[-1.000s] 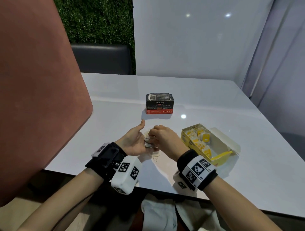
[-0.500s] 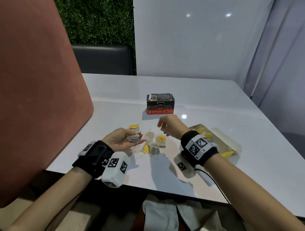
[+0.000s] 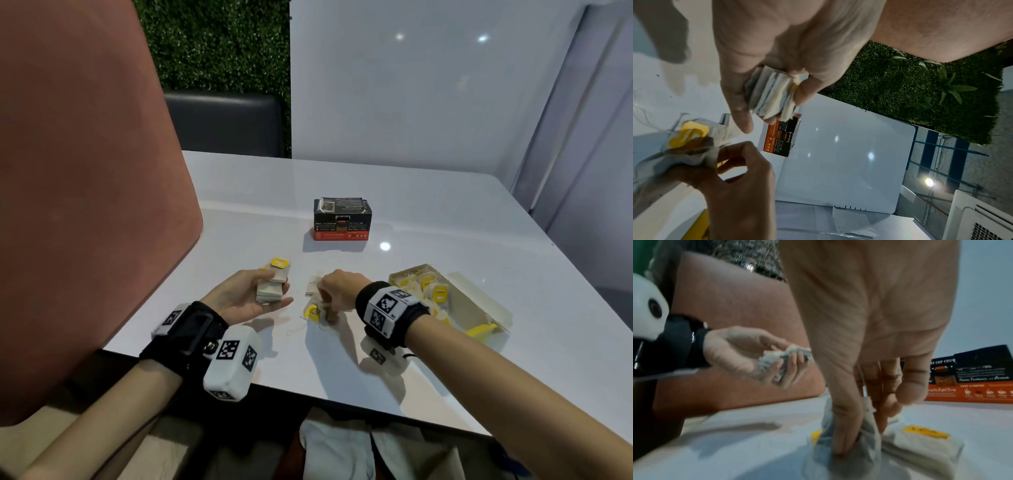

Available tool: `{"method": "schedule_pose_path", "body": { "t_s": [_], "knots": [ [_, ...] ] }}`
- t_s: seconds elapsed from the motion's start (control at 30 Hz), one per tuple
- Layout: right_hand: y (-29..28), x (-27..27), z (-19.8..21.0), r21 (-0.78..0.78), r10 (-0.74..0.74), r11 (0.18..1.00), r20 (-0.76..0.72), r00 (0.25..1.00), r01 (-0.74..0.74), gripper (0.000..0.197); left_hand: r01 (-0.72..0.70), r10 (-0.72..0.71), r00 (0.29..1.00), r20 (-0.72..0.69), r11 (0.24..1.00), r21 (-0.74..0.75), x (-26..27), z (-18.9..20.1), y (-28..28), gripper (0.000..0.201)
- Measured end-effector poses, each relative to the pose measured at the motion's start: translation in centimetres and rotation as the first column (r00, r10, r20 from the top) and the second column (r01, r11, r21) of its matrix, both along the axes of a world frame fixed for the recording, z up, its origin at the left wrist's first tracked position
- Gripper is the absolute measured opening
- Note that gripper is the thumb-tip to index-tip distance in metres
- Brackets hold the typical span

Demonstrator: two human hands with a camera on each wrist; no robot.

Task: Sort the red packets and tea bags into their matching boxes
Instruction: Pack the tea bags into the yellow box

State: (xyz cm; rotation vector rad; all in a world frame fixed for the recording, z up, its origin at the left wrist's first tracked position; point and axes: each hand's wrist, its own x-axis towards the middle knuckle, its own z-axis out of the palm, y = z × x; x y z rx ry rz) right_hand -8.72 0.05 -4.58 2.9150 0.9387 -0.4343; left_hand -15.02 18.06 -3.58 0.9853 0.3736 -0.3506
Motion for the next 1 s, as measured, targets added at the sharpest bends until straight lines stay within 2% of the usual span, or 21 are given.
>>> {"method": "schedule_pose_path", "body": {
  "t_s": [0.1,0.2,0.27,0.33,0.4,0.47,0.57,0.7,0.93,1.0],
  "knots": [
    [-0.8,0.0,1.3,0.142,-0.030,0.989,-0.051,0.998,0.037,0.014,0.012,-0.012,1.000,-0.007,1.000,-0.029,-0.2,-0.1,0.1,0.019],
    [-1.4,-0.3,3.6,0.388,-0.069,0.919,-0.025,0.997,0.073,0.012,0.037,-0.037,0.999,-0.002,0.998,-0.042,-0.3,-0.1,-0.3,0.021],
    [-1.4,-0.8,4.8,0.544,-0.145,0.836,0.089,0.985,0.074,0.014,0.061,-0.061,0.998,0.006,0.997,-0.042,-0.3,-0.1,-0.9,0.021],
    [-1.1,-1.7,5.5,0.629,-0.234,0.776,0.236,0.943,0.035,0.012,0.088,-0.087,0.996,0.017,0.995,-0.045,-0.3,0.0,-1.6,0.020],
    [-0.3,-2.7,5.3,0.607,-0.218,0.792,0.385,0.897,-0.068,0.012,0.116,-0.115,0.993,0.033,0.992,-0.043,-0.3,0.1,-2.2,0.019],
    [0.5,-3.6,4.3,0.529,-0.109,0.829,0.473,0.874,-0.182,0.013,0.156,-0.154,0.986,0.063,0.987,-0.033,-0.3,0.4,-2.8,0.019],
    [0.6,-4.4,2.9,0.442,-0.008,0.868,0.471,0.882,-0.228,0.014,0.200,-0.199,0.973,0.114,0.980,0.002,-0.4,0.8,-3.2,0.021],
    [0.0,-4.9,2.8,0.466,0.013,0.854,0.429,0.903,-0.233,0.019,0.176,-0.178,0.976,0.127,0.984,0.030,-0.4,0.9,-3.1,0.023],
    [-0.3,-4.6,2.5,0.412,0.022,0.880,0.461,0.887,-0.236,0.015,0.196,-0.190,0.978,0.092,0.978,-0.065,-0.3,0.9,-3.3,0.043],
    [-0.3,-4.4,2.7,0.444,-0.015,0.866,0.480,0.877,-0.229,0.015,0.211,-0.205,0.976,0.068,0.973,-0.097,-0.3,1.0,-3.3,0.050]
  ]
}}
